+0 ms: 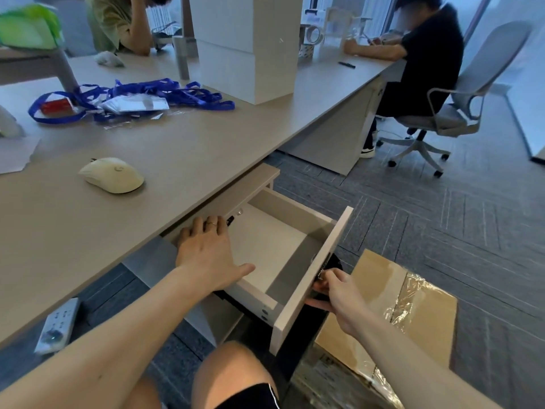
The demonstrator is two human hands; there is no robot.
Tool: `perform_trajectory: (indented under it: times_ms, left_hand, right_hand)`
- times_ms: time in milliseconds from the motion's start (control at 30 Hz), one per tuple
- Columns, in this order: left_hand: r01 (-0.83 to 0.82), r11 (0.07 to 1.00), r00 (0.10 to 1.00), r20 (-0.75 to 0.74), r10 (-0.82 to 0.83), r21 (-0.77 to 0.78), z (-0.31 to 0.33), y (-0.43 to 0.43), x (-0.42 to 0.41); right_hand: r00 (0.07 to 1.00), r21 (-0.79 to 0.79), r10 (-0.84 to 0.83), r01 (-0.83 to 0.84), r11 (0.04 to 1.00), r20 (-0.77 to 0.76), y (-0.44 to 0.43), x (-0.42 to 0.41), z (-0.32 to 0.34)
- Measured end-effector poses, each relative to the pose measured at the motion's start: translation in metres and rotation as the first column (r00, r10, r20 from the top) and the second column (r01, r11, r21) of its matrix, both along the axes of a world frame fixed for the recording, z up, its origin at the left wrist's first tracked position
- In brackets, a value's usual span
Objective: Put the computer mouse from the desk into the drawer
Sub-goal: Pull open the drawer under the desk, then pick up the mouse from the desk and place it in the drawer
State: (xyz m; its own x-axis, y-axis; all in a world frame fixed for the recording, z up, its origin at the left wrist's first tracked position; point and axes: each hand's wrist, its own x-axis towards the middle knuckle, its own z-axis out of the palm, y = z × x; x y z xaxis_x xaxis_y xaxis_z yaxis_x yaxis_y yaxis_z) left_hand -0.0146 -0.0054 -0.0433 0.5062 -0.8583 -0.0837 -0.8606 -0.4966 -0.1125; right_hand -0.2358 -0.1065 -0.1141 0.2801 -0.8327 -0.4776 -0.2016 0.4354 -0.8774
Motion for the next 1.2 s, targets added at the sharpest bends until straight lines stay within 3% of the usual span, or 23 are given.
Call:
perform_trajectory:
  times_ms: [200, 267, 333, 433, 500, 567, 667, 767, 933, 1200]
  left_hand:
    - [0.016, 1.000, 1.000, -0.025, -0.016, 0.001, 0.004, 0.003, 0.004]
    - [0.047, 0.998, 0.987, -0.151, -0.054, -0.049, 0.010, 0.010, 0.006]
    - [0.128, 0.977, 0.937, -0.301, -0.176, -0.171, 0.025, 0.021, 0.010]
    - [0.234, 0.873, 0.902, -0.239, -0.359, -0.429, 0.063, 0.042, 0.027]
    - [0.149, 0.816, 0.929, -0.205, -0.309, -0.558, 0.091, 0.058, 0.050]
    - [0.003, 0.812, 0.971, -0.194, -0.143, -0.584, 0.108, 0.078, 0.083]
    - [-0.218, 0.868, 0.963, -0.241, 0.119, -0.446, 0.110, 0.116, 0.129]
    - [-0.301, 0.896, 0.940, -0.259, 0.222, -0.326, 0.095, 0.142, 0.152]
    - [-0.272, 0.890, 0.959, -0.180, 0.219, -0.366, 0.059, 0.154, 0.158]
    - [-0.256, 0.880, 0.967, -0.094, 0.238, -0.401, 0.051, 0.150, 0.163]
  right_hand:
    - [1.000, 0.046, 0.008, -0.009, 0.999, 0.020, -0.002, -0.002, -0.002]
    - [0.999, 0.032, 0.043, -0.042, 0.999, -0.021, -0.001, -0.008, 0.000]
    - [0.987, -0.141, 0.062, -0.083, 0.987, -0.150, -0.006, -0.011, 0.012]
    - [0.976, -0.512, 0.000, -0.114, 0.851, -0.217, -0.015, 0.007, 0.052]
    - [0.980, -0.671, 0.039, -0.164, 0.723, -0.198, -0.013, 0.035, 0.084]
    - [0.961, -0.744, 0.137, -0.272, 0.611, -0.240, -0.004, 0.072, 0.112]
    - [0.884, -0.755, 0.306, -0.462, 0.466, -0.352, 0.016, 0.134, 0.137]
    - [0.802, -0.727, 0.420, -0.579, 0.369, -0.425, 0.036, 0.195, 0.148]
    - [0.620, -0.622, 0.483, -0.762, 0.182, -0.618, 0.062, 0.286, 0.158]
    - [0.544, -0.584, 0.424, -0.811, 0.042, -0.724, 0.070, 0.355, 0.152]
